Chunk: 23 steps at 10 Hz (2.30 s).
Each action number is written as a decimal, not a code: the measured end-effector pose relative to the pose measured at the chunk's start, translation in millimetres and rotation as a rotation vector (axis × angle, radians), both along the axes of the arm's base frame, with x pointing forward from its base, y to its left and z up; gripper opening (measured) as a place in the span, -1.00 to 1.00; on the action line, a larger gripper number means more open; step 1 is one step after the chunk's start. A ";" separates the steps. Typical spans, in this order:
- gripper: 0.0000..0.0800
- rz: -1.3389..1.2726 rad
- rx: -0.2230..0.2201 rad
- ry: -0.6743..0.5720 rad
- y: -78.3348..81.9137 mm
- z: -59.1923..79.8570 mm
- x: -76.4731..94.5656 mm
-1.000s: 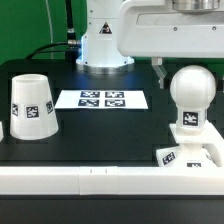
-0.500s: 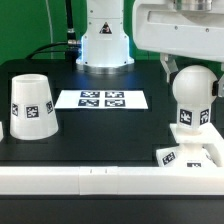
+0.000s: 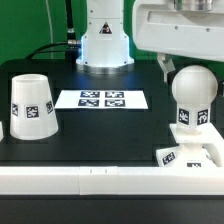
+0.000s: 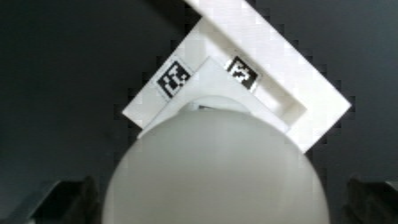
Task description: Assemble lamp
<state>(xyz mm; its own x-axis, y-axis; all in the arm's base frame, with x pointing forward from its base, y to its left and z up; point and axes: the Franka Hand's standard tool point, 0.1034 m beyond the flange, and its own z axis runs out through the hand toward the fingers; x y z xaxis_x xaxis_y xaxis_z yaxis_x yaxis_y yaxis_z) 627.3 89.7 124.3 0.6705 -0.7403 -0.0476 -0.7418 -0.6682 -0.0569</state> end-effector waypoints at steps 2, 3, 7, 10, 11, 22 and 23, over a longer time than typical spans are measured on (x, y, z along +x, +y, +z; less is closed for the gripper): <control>0.75 0.160 -0.005 -0.011 1.4 -0.5 -0.3; 0.75 0.262 -0.006 -0.018 2.3 -0.8 -0.5; 0.75 0.598 -0.012 -0.046 1.5 1.0 2.1; 0.75 0.919 -0.047 -0.054 -0.4 0.1 1.9; 0.75 1.045 -0.057 -0.059 -2.0 0.2 2.5; 0.44 1.152 -0.068 -0.068 -2.1 -0.4 4.0; 0.44 1.040 -0.068 -0.063 -2.1 -0.5 3.9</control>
Offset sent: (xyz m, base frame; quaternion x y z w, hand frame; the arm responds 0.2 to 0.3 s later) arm 0.0049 -0.0005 0.0032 -0.0191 0.0072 -0.2993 0.9539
